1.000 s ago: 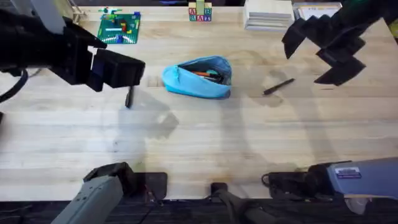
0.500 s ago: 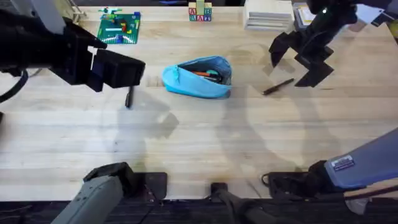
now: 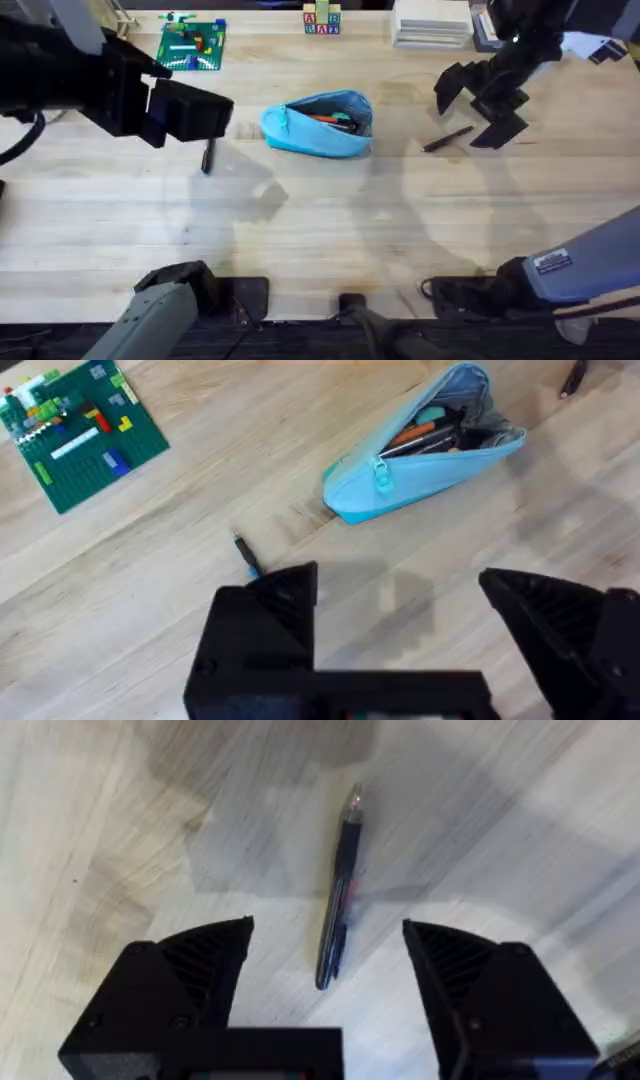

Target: Unzip the bag, pick up the pens from the table one at a time and place them inside, then zip the bag closed.

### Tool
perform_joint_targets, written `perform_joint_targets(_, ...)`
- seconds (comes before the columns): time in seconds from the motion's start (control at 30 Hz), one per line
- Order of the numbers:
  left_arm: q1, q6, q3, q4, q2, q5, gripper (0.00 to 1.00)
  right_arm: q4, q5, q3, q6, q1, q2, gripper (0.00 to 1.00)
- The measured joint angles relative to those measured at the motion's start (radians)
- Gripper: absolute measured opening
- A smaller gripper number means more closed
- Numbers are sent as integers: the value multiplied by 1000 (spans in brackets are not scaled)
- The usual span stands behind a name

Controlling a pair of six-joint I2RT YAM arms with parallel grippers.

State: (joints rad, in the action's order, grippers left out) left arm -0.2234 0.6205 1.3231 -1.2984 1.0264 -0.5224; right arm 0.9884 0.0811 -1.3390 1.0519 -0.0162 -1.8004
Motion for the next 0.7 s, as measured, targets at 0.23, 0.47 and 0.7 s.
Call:
perform_joint_targets(0.23, 0, 0, 0, 0, 0, 0, 993, -98, 0, 82, 42, 0, 0, 917)
perform_joint_targets(0.47, 0, 0, 0, 0, 0, 0, 993, -155, 1, 133, 57, 0, 0, 866)
perform_joint_targets(0.7, 0, 0, 0, 0, 0, 0, 993, -160, 9, 147, 64, 0, 5, 703)
